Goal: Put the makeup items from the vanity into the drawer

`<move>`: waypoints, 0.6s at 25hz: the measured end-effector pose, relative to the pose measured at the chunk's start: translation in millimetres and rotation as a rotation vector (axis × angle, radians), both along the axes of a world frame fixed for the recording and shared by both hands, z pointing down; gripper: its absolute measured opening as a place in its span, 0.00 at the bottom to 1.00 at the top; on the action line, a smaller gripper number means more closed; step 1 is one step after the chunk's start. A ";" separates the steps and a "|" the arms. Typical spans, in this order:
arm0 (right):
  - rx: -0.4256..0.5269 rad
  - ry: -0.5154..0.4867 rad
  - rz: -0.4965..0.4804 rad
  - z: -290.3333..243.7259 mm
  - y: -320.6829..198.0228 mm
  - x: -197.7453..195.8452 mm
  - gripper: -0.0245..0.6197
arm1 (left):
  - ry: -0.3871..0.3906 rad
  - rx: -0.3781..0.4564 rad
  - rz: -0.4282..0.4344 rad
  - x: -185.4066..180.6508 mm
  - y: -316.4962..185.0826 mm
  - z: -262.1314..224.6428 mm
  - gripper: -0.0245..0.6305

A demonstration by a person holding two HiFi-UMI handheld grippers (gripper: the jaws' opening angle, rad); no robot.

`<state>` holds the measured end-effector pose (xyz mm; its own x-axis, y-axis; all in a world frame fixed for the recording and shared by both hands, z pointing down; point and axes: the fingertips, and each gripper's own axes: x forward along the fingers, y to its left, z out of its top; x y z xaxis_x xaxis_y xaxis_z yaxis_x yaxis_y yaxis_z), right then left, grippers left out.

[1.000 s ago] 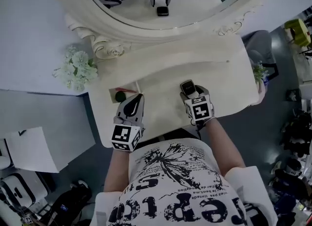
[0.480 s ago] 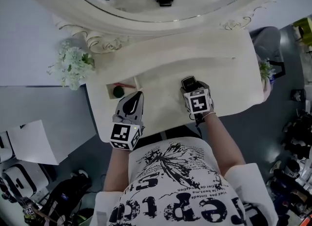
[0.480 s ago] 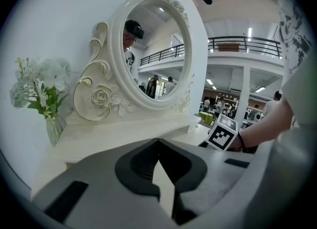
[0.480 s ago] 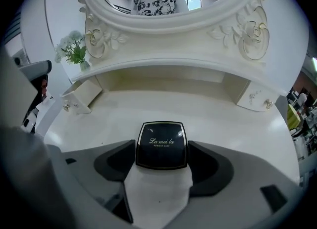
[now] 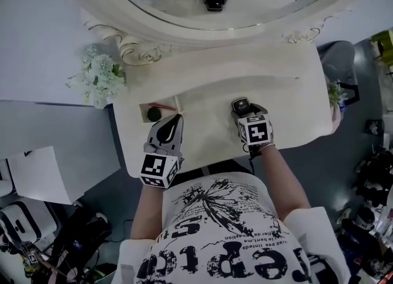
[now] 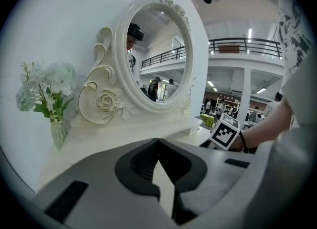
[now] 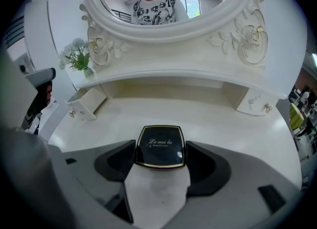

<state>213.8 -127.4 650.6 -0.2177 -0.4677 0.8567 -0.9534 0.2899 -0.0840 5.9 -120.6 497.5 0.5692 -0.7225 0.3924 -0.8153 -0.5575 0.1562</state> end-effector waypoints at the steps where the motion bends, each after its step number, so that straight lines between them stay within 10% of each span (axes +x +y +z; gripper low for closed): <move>1: 0.011 -0.003 -0.005 -4.5 -0.6 -2.6 0.55 | 0.001 0.002 -0.002 -2.4 0.5 -1.3 0.07; 15: 0.134 -0.112 -0.186 -76.5 -28.9 -111.9 0.55 | 0.016 0.057 -0.133 -74.2 10.0 -21.8 0.07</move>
<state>101.9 -156.3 574.1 -0.4005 -0.5188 0.7553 -0.8697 0.4748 -0.1349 -68.3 -110.6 475.8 0.4731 -0.8128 0.3398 -0.8801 -0.4534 0.1408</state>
